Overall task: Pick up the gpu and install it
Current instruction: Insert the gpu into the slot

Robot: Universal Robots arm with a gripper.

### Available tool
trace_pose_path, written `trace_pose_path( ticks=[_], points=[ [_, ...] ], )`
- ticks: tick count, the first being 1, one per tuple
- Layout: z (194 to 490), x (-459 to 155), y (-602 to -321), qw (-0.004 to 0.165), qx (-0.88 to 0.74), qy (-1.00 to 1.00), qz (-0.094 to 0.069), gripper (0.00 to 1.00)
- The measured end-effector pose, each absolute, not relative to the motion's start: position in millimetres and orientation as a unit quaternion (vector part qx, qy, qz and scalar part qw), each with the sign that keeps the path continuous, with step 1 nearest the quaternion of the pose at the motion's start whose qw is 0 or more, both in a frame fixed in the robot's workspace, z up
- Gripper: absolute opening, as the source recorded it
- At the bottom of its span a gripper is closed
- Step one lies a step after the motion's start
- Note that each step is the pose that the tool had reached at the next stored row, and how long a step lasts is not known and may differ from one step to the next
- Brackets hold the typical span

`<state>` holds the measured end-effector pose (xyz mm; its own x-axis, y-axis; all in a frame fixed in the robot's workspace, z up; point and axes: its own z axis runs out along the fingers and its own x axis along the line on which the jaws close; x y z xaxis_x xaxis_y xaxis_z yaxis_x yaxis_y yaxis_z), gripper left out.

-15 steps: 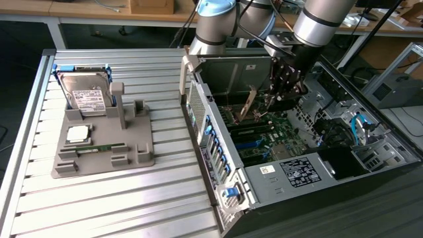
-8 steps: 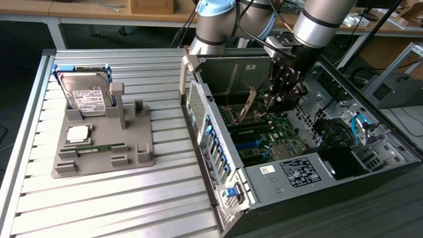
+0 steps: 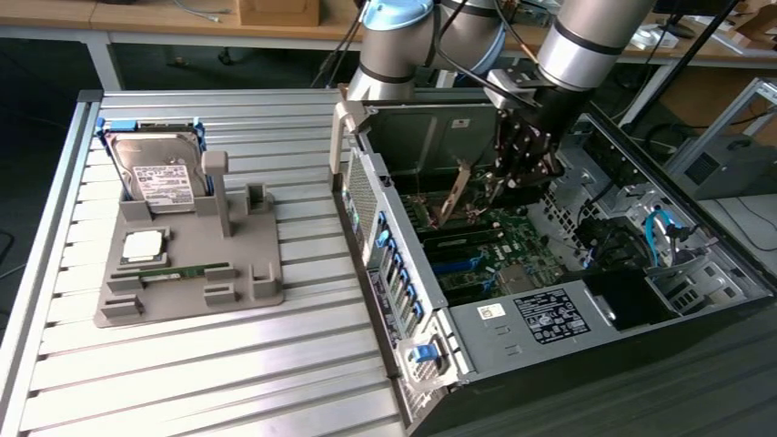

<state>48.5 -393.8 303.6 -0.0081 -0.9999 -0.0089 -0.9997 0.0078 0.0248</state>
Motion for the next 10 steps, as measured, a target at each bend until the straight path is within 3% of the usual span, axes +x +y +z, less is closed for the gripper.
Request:
trace_pose_path(
  ticks=[10],
  points=[
    [300.4,48.5,-394.4,0.006,0.704,-0.71,-0.012,0.27]
  ],
)
